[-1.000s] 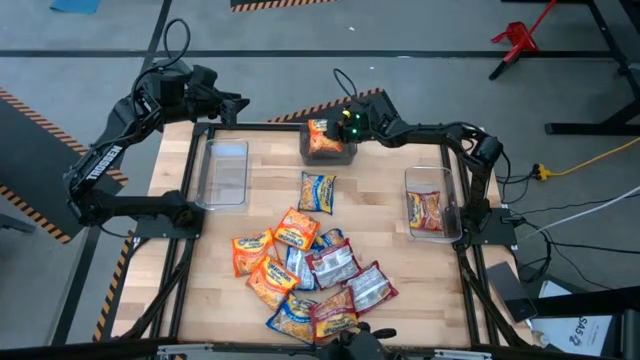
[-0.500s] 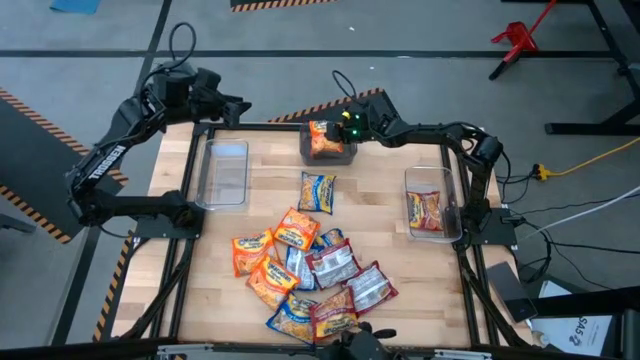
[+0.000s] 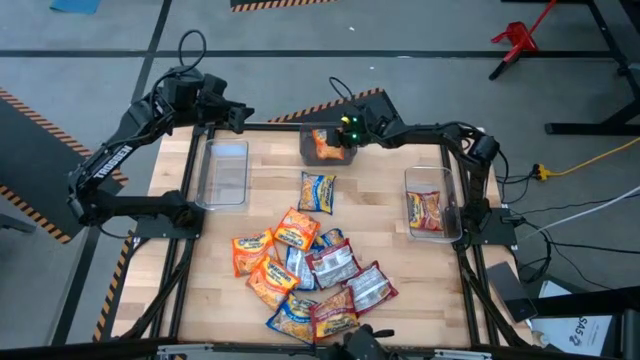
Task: Sort Maruchan noodles
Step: Put the orange noodle pack into the black bin
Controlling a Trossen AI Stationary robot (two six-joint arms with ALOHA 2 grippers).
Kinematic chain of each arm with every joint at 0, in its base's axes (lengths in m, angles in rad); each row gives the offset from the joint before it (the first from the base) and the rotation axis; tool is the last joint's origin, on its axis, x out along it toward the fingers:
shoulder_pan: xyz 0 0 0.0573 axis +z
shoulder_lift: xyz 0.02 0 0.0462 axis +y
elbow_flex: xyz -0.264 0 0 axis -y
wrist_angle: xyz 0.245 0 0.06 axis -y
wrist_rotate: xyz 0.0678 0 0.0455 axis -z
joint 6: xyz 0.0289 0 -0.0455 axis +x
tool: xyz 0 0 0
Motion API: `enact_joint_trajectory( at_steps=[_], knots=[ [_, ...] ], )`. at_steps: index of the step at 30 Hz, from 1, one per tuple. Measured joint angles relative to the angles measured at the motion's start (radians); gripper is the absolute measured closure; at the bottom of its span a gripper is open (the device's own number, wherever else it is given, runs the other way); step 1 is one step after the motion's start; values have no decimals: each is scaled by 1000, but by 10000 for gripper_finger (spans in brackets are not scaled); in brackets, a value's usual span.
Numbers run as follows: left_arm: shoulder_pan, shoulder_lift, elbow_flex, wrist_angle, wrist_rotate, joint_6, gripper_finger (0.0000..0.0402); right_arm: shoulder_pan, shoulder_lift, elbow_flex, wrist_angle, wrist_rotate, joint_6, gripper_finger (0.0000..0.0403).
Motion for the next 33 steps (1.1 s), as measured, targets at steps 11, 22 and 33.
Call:
enact_joint_trajectory(
  at_steps=[11, 22, 33],
  knots=[
    [0, 0, 0, 5, 0, 0, 223, -8, 8, 0, -60, 18, -71, 217],
    [0, 0, 0, 5, 0, 0, 223, -6, 9, 208, -402, 78, -339, 214],
    [0, 0, 0, 3, 0, 0, 223, 5, 9, 398, -737, 315, -542, 215]
  ],
)
